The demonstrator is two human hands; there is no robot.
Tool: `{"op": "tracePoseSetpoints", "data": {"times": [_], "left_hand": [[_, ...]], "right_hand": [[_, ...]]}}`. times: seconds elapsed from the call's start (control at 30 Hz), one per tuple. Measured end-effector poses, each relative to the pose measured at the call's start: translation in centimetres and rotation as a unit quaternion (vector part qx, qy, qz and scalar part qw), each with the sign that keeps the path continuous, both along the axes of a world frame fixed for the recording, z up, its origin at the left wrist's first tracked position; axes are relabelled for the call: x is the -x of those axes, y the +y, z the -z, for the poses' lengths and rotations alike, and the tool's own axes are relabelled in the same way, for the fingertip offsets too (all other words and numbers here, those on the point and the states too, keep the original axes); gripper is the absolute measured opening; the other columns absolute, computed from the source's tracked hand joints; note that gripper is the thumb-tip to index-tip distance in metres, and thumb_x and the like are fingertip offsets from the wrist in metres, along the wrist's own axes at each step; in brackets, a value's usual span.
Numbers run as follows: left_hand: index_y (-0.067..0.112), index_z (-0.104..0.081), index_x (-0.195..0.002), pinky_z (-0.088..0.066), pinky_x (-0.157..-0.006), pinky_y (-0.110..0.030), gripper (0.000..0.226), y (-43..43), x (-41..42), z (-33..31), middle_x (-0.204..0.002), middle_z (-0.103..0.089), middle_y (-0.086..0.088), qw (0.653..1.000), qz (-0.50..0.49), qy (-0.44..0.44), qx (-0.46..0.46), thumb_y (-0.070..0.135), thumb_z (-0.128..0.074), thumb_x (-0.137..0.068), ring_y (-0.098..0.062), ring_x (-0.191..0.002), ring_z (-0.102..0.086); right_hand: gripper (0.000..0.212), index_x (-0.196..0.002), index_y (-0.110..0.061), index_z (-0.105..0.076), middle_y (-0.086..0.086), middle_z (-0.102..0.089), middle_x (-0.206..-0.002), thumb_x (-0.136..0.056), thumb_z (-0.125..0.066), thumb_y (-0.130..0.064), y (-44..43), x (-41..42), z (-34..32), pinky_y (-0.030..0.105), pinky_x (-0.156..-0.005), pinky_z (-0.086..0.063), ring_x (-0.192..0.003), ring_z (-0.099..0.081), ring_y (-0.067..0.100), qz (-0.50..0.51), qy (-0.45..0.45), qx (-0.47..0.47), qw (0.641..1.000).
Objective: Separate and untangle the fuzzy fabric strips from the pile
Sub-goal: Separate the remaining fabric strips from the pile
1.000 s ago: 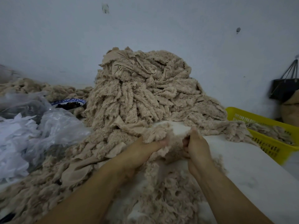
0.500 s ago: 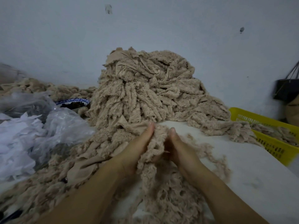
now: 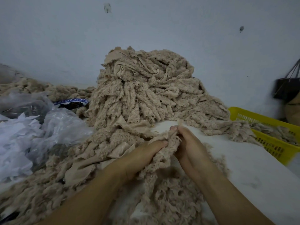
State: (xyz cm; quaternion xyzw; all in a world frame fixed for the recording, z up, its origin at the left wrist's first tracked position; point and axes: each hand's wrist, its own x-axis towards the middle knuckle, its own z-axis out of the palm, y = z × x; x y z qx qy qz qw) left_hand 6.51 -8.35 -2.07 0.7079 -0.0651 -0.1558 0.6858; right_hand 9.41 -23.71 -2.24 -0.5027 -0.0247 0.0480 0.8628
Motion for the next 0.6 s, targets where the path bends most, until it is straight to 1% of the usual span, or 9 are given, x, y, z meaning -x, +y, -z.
{"op": "tracePoseSetpoints", "data": {"times": [0.07, 0.13, 0.2, 0.23, 0.3, 0.37, 0.4, 0.5, 0.6], "left_hand": [[0.033, -0.081, -0.088, -0.059, -0.078, -0.027, 0.026, 0.4, 0.4, -0.6, -0.100, -0.077, 0.001, 1.000, 0.010, 0.009, 0.004, 0.050, -0.061, -0.090, -0.017, -0.094, -0.074], [0.022, -0.079, -0.070, -0.053, -0.063, -0.023, 0.036, 0.8, 0.5, -0.8, -0.078, -0.075, -0.002, 0.999, -0.027, -0.005, 0.026, 0.054, -0.068, -0.081, -0.018, -0.069, -0.073], [0.017, -0.074, -0.059, -0.047, -0.055, -0.024, 0.048, 1.0, 0.3, -1.1, -0.061, -0.067, -0.006, 0.993, -0.093, -0.025, 0.067, 0.062, -0.065, -0.074, -0.021, -0.051, -0.063], [0.019, -0.078, -0.066, -0.052, -0.058, -0.027, 0.049, 1.0, 0.1, -1.2, -0.066, -0.071, -0.009, 0.986, -0.126, -0.030, 0.102, 0.062, -0.059, -0.079, -0.023, -0.057, -0.067], [0.020, -0.082, -0.082, -0.058, -0.059, -0.030, 0.050, 0.9, -0.4, -1.2, -0.081, -0.077, -0.008, 0.965, -0.164, -0.020, 0.206, 0.052, -0.047, -0.096, -0.020, -0.070, -0.074], [0.008, -0.076, -0.104, -0.060, -0.065, -0.035, 0.049, 1.0, -1.1, -1.1, -0.097, -0.077, -0.011, 0.941, -0.188, 0.002, 0.283, 0.041, -0.039, -0.104, -0.024, -0.088, -0.075], [0.003, -0.069, -0.113, -0.060, -0.071, -0.038, 0.047, 1.2, -1.2, -1.0, -0.104, -0.076, -0.013, 0.932, -0.195, 0.008, 0.304, 0.037, -0.038, -0.106, -0.028, -0.097, -0.073], [-0.004, -0.065, -0.116, -0.059, -0.078, -0.039, 0.044, 1.5, -1.3, -1.1, -0.112, -0.072, -0.020, 0.922, -0.187, 0.019, 0.337, 0.029, -0.037, -0.106, -0.031, -0.102, -0.072], [-0.006, -0.068, -0.110, -0.058, -0.080, -0.038, 0.036, 0.8, -1.1, -0.7, -0.106, -0.073, -0.022, 0.947, -0.202, -0.019, 0.248, 0.022, -0.046, -0.103, -0.032, -0.096, -0.073]], "right_hand": [[0.021, -0.090, -0.012, -0.068, 0.003, -0.062, -0.081, -0.100, -0.051, -0.021, -1.0, -0.6, -0.1, 0.021, -0.047, -0.042, -0.052, -0.051, 0.010, 0.066, 0.020, -0.050, 0.996], [0.017, -0.095, -0.011, -0.063, 0.001, -0.058, -0.083, -0.102, -0.050, -0.018, -2.7, -1.2, -0.3, 0.018, -0.040, -0.035, -0.045, -0.043, 0.005, 0.130, 0.043, -0.091, 0.986], [0.023, -0.087, -0.015, -0.066, 0.000, -0.060, -0.079, -0.102, -0.050, -0.022, -3.5, -1.2, -0.2, 0.021, -0.043, -0.035, -0.045, -0.043, 0.006, 0.142, 0.027, 0.017, 0.989], [0.033, -0.075, -0.020, -0.068, -0.001, -0.061, -0.071, -0.101, -0.050, -0.029, -3.3, -0.9, 0.1, 0.023, -0.045, -0.036, -0.044, -0.044, 0.006, 0.129, 0.002, 0.117, 0.985], [0.055, -0.054, -0.025, -0.061, -0.005, -0.057, -0.052, -0.099, -0.046, -0.051, -1.8, -0.2, 0.6, 0.026, -0.050, -0.036, -0.041, -0.047, 0.006, 0.093, -0.057, 0.333, 0.937], [0.055, -0.056, -0.025, -0.052, -0.005, -0.048, -0.051, -0.092, -0.044, -0.066, -0.4, 0.4, 1.1, 0.032, -0.053, -0.038, -0.045, -0.046, 0.008, 0.055, -0.108, 0.428, 0.896], [0.053, -0.062, -0.028, -0.052, -0.006, -0.047, -0.055, -0.087, -0.042, -0.073, -0.1, 0.5, 1.3, 0.037, -0.055, -0.042, -0.050, -0.048, 0.008, 0.035, -0.127, 0.419, 0.899], [0.062, -0.080, -0.039, -0.057, -0.007, -0.059, -0.062, -0.070, -0.033, -0.094, 0.5, 0.9, 1.5, 0.017, -0.054, -0.045, -0.056, -0.056, 0.004, -0.010, -0.161, 0.385, 0.909], [0.060, -0.091, -0.041, -0.064, 0.001, -0.070, -0.079, -0.066, -0.049, -0.093, 1.3, 1.1, 1.7, 0.025, -0.056, -0.051, -0.065, -0.065, 0.014, -0.085, -0.149, 0.302, 0.938]]}}
